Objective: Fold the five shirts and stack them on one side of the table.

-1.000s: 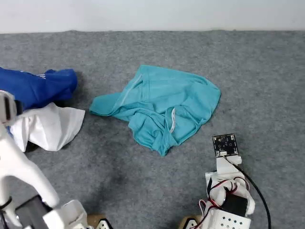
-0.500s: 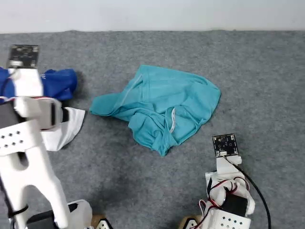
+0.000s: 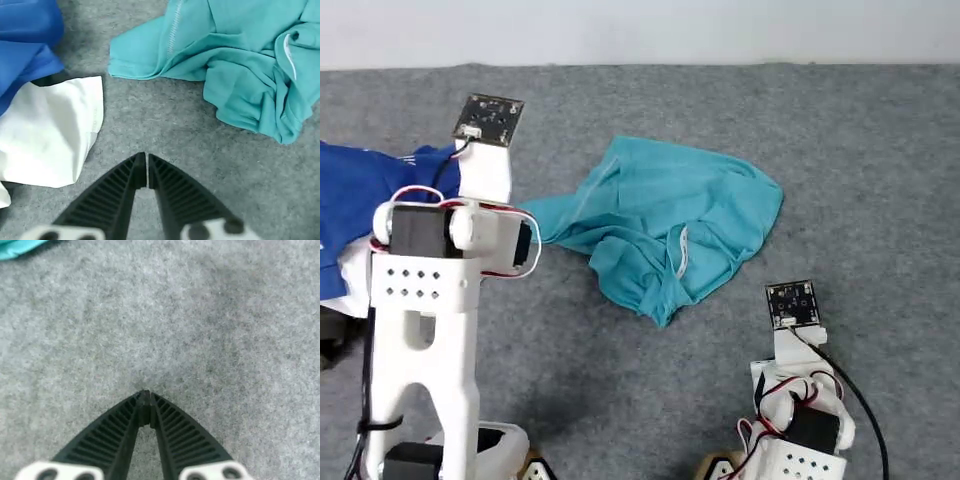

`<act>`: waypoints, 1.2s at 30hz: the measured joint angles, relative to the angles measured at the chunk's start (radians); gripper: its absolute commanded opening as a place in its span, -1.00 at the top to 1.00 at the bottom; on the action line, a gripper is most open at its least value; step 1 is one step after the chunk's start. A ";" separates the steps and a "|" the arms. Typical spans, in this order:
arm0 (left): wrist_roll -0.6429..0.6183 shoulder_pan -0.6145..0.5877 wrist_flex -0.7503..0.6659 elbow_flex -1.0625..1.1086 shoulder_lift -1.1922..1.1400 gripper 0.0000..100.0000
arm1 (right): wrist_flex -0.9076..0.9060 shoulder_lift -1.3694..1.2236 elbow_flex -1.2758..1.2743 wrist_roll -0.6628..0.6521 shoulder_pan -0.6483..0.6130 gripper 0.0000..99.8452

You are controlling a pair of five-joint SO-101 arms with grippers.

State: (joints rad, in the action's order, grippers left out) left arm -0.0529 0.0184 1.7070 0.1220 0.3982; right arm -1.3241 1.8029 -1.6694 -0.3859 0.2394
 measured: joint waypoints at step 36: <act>0.032 -0.276 0.018 0.000 0.000 0.97 | 0.048 -0.273 0.494 -0.221 -0.172 0.98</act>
State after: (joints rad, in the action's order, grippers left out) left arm -0.0207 -0.2578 1.7254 0.1220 0.3982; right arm -1.2766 1.5298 -1.1753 -0.6068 0.0675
